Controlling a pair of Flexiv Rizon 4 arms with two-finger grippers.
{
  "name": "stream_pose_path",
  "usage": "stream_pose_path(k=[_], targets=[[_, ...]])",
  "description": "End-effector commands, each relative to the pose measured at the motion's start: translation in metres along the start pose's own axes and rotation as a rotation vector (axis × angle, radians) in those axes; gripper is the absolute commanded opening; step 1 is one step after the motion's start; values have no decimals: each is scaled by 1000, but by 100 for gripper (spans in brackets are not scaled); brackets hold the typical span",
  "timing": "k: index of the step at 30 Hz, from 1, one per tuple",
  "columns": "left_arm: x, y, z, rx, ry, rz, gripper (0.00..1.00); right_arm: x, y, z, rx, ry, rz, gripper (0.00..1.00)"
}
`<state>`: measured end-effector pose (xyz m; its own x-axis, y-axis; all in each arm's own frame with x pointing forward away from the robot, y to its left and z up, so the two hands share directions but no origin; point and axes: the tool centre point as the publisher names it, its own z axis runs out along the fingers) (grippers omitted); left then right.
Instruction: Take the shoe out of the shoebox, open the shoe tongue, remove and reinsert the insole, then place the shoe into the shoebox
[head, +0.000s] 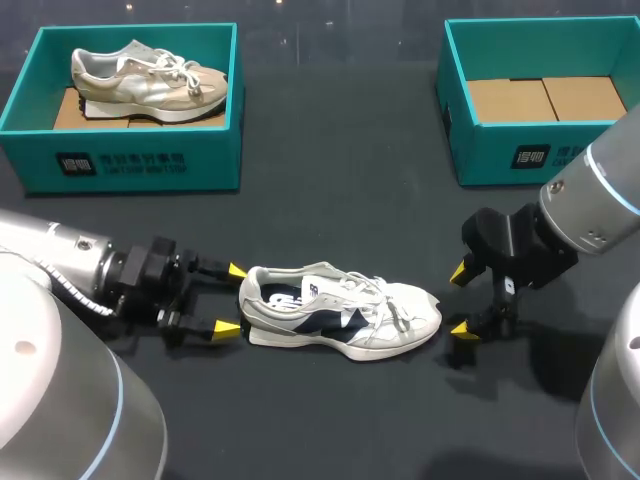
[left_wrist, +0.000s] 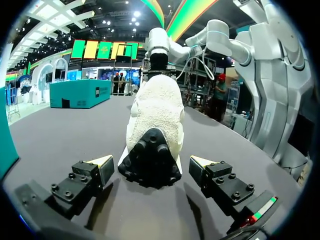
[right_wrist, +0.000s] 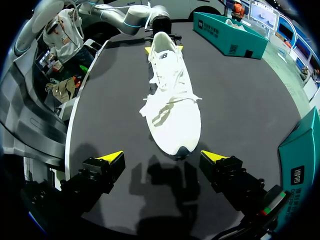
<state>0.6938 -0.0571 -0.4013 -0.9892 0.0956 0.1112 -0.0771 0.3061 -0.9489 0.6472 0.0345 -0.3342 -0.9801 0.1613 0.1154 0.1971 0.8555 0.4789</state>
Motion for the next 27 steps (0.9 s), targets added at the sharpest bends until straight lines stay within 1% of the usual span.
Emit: stream_pose_path(k=[1,6,14,27], targets=[[0,0,7,-2,5,2,100,1,0,1,1,-3,0,100],[3,0,13,-9,17,11,100,1,0,1,1,-3,0,100],[0,1,22,-12,19,11,100,1,0,1,1,-3,0,100],[4,-2,37,-7,34,25,100,1,0,1,1,-3,0,100]])
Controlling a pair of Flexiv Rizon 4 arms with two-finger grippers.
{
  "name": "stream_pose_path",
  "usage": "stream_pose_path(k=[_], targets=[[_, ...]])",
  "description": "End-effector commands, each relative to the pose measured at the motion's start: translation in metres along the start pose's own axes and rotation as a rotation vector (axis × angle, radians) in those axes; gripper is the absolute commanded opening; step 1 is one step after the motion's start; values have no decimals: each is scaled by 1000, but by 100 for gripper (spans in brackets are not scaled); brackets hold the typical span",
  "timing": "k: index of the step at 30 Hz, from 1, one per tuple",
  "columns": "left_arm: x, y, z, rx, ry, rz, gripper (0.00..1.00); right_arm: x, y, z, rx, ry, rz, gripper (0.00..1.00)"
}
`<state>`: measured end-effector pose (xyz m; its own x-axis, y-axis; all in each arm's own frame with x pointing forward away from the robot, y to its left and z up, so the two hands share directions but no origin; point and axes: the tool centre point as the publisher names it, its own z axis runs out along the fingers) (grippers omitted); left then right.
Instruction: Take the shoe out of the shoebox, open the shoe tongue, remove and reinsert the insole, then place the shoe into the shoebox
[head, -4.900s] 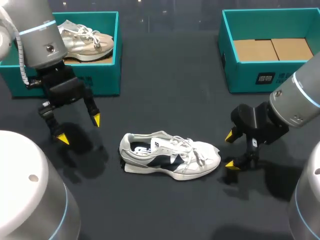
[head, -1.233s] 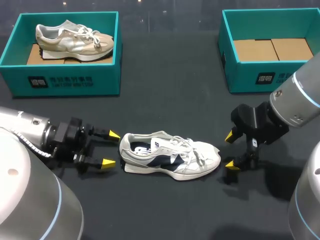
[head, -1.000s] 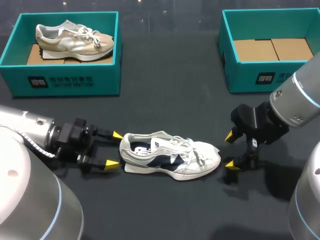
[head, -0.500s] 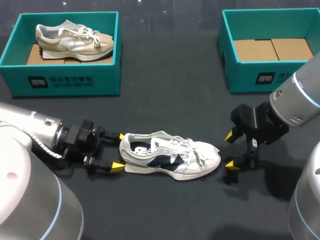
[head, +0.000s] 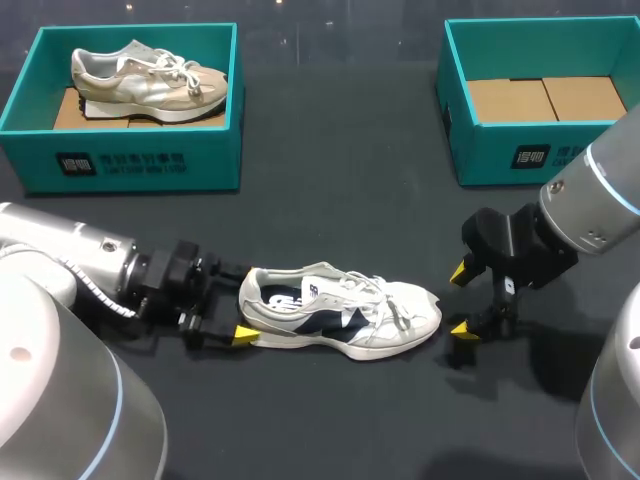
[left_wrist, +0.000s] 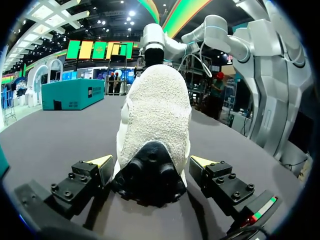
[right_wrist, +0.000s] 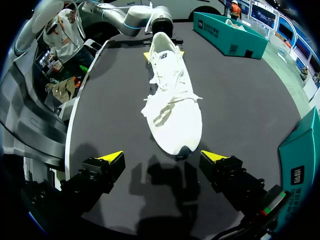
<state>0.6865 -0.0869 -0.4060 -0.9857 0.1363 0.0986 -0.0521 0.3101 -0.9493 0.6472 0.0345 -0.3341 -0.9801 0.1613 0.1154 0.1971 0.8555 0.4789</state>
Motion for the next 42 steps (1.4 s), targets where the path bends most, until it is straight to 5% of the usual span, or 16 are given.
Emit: stream_pose_path(k=[1,17,42], targets=[[-1,2,7,1,0,-1,100,1,0,1,1,-3,0,100],[3,0,3,33,-45,-29,100,1,0,1,1,-3,0,100],[-3,-2,26,43,-73,-45,100,1,0,1,1,-3,0,100]])
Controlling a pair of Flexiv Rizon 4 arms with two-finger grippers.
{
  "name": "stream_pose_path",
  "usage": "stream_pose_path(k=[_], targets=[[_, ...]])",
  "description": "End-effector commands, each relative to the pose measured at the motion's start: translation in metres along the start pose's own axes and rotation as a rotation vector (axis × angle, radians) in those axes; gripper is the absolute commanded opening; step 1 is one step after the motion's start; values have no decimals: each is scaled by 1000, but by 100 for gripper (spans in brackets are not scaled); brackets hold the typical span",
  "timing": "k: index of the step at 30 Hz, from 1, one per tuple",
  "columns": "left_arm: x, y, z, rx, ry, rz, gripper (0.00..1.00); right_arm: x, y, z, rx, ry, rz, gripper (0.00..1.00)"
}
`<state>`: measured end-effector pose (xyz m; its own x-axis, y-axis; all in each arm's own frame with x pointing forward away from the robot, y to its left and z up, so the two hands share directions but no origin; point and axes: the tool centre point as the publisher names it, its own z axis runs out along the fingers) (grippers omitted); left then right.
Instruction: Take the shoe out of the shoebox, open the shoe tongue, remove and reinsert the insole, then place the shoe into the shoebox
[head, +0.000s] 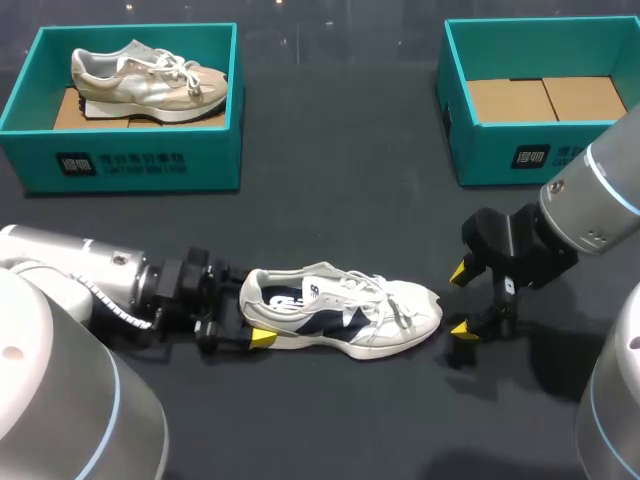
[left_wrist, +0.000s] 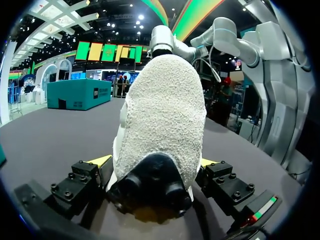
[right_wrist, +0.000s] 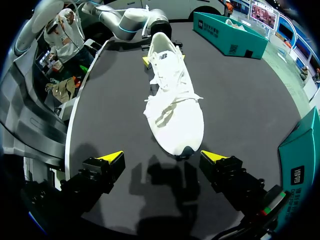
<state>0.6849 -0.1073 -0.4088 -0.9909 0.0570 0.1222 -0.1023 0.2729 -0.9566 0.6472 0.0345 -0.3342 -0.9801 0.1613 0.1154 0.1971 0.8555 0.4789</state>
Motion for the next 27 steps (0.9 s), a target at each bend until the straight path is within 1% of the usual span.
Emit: stream_pose_path(k=[1,10,14,22,23,24,25,26,27], targets=[[-1,2,7,-2,-8,2,100,1,0,1,1,-3,0,100],[-1,1,8,19,-23,-3,100,1,0,1,1,-3,0,100],[0,-2,9,46,-20,-7,100,1,0,1,1,-3,0,100],[0,-2,15,43,-19,-4,99,1,0,1,1,-3,0,100],[0,-1,15,42,-20,-4,78,1,0,1,1,-3,0,100],[-1,-1,16,41,-21,-3,46,1,0,1,1,-3,0,100],[-1,-1,16,40,-22,-2,25,1,0,1,1,-3,0,100],[-1,-1,16,39,-21,2,0,1,0,1,1,-3,0,100],[-2,-1,16,39,-18,8,0,1,0,1,1,-3,0,100]])
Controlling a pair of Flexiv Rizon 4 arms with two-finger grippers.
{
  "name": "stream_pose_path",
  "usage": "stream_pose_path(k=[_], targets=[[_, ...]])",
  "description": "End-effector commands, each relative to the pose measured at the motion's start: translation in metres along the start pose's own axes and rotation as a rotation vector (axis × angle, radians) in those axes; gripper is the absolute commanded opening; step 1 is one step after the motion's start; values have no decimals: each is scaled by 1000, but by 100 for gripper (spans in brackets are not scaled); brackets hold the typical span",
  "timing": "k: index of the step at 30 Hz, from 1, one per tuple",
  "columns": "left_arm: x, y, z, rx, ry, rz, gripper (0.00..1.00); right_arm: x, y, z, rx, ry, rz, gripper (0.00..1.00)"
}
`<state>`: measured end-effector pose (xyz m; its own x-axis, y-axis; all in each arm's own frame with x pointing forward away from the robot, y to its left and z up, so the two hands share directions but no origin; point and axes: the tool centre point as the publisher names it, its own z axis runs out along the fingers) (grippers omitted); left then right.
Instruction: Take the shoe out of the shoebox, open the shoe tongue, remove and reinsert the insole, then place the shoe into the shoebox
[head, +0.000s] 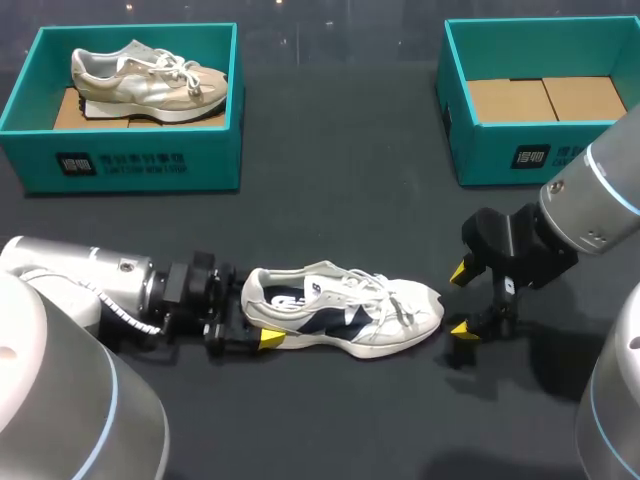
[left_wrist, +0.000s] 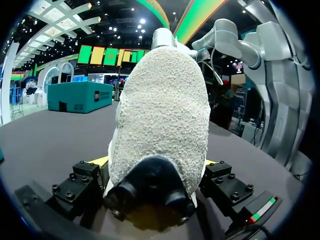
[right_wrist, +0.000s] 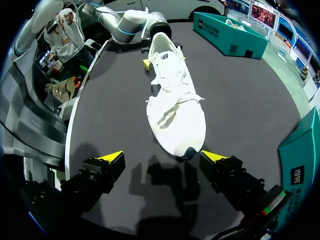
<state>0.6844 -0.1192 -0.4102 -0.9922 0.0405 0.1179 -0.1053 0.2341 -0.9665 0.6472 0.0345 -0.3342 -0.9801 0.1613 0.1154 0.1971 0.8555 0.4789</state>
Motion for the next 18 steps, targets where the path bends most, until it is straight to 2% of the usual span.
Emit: stream_pose_path(k=[1,10,18], targets=[[-1,1,4,0,2,10,0,1,0,1,1,-3,0,100],[-5,1,1,-6,88,50,0,1,0,1,1,-3,0,100],[-10,0,1,-1,75,30,0,1,0,1,1,-3,0,100]])
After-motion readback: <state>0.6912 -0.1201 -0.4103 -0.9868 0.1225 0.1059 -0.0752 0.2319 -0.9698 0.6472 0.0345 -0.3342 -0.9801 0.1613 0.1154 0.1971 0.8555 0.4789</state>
